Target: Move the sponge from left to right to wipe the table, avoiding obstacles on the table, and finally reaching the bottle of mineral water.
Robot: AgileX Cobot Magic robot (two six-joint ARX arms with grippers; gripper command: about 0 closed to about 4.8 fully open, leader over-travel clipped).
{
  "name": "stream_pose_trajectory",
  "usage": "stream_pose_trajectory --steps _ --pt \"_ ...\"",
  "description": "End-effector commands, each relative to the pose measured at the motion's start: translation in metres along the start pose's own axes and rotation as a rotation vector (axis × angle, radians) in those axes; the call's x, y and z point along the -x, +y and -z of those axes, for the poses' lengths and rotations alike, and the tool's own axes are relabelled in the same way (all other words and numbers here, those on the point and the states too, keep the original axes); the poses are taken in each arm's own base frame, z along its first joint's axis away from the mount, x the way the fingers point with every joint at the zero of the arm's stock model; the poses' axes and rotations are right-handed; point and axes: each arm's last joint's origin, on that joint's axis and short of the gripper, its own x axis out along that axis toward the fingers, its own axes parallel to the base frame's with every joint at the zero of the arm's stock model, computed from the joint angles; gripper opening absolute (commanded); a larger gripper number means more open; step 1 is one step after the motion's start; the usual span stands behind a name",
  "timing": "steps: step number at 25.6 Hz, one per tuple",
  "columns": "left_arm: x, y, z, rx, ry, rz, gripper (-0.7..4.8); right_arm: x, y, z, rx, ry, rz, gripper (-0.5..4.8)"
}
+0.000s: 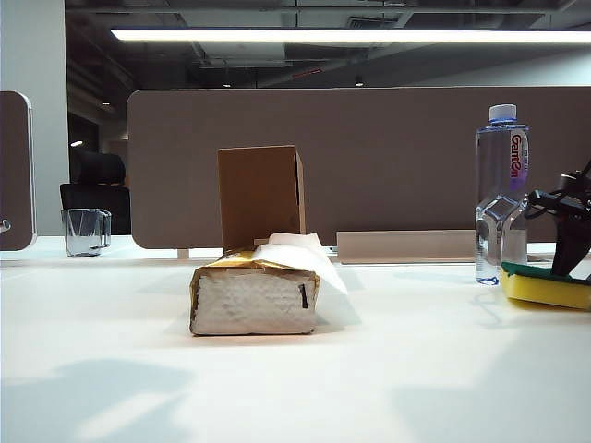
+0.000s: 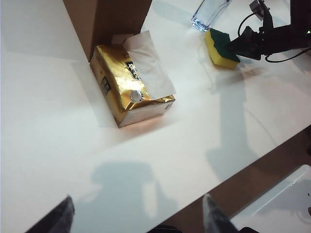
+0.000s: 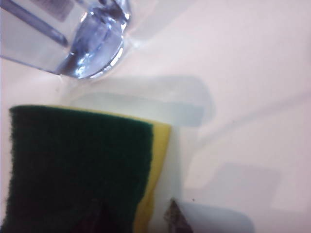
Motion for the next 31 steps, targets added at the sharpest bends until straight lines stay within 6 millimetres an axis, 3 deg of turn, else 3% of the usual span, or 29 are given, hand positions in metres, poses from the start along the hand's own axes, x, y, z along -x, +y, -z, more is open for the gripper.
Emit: stream_pose_trajectory --steps 1,5,14,24,31 --pt "0.002 -0.001 -0.002 -0.005 -0.013 0.005 3.41 0.002 0.001 -0.002 -0.005 0.014 0.014 1.80" --pt "0.002 -0.001 -0.002 -0.005 -0.013 0.007 3.41 0.004 0.002 -0.005 -0.001 0.008 -0.009 2.17" --pt "0.002 -0.001 -0.002 -0.004 -0.013 0.007 3.41 0.006 0.005 -0.008 0.001 0.006 -0.037 2.22" --pt "0.002 -0.001 -0.002 -0.004 -0.012 0.007 3.41 0.031 0.015 -0.019 0.030 -0.078 -0.053 2.25" --pt "0.002 -0.001 -0.001 -0.002 -0.009 0.008 3.41 0.032 0.016 -0.017 0.021 -0.045 -0.074 2.26"
